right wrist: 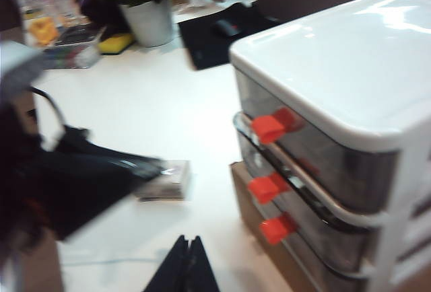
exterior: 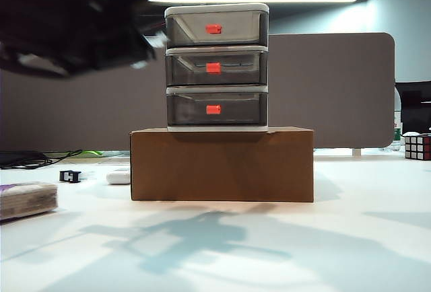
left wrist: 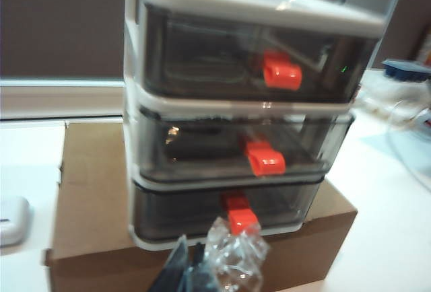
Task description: Open the second layer of the drawer on the table, pick up a pack of napkins on the table and put it in, and finally close the drawer.
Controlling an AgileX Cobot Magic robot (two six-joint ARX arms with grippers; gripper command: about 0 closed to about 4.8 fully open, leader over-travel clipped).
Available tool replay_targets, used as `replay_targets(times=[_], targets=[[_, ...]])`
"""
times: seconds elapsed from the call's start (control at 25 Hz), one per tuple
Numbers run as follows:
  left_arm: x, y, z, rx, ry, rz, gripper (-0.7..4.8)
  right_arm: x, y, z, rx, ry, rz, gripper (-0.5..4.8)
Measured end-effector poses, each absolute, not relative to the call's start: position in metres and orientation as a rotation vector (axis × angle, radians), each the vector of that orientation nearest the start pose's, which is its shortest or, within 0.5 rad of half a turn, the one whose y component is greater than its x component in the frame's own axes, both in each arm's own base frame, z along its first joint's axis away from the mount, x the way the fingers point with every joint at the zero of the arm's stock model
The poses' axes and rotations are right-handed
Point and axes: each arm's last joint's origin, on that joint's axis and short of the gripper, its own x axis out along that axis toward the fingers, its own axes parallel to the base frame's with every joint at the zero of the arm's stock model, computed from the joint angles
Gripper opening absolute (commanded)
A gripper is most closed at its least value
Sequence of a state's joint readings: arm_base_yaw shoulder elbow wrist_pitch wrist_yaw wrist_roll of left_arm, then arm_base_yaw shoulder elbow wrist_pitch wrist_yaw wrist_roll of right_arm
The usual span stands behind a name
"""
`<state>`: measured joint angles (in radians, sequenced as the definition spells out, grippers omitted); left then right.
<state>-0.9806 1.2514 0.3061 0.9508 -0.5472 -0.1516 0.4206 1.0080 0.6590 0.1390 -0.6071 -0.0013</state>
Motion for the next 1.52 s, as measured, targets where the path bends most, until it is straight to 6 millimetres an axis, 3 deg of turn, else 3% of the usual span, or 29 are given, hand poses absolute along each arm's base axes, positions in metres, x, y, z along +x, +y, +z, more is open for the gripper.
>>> replay_targets(times=[0.16,0.48,0.52,0.56,0.68,0.84,1.24,1.52], targets=[[0.138,-0.217,0.18,-0.125,-0.002,-0.339,-0.06,0.204,0.111,0.285,0.023,0.25,1.102,-0.05],[0.145,-0.258,0.17,-0.109,-0.02,-0.313,0.03,0.208,0.114,0.282,-0.009,0.257,1.13,-0.05],[0.147,-0.26,0.171,-0.112,-0.023,-0.308,0.63,0.208,0.114,0.282,-0.012,0.255,1.13,-0.05],[0.149,-0.261,0.172,-0.12,-0.029,-0.294,0.87,0.208,0.114,0.282,-0.022,0.251,1.132,-0.05],[0.15,-0.262,0.174,-0.121,-0.035,-0.263,0.95,0.209,0.114,0.282,-0.026,0.249,1.132,-0.05],[0.151,-0.263,0.175,-0.119,-0.034,-0.248,1.82,0.209,0.114,0.282,-0.03,0.245,1.133,-0.05],[0.159,-0.275,0.184,-0.063,-0.011,-0.199,1.87,0.209,0.114,0.282,-0.045,0.237,1.136,-0.05],[0.17,-0.268,0.183,-0.061,-0.011,-0.158,1.87,0.209,0.114,0.281,-0.046,0.245,1.135,-0.05]])
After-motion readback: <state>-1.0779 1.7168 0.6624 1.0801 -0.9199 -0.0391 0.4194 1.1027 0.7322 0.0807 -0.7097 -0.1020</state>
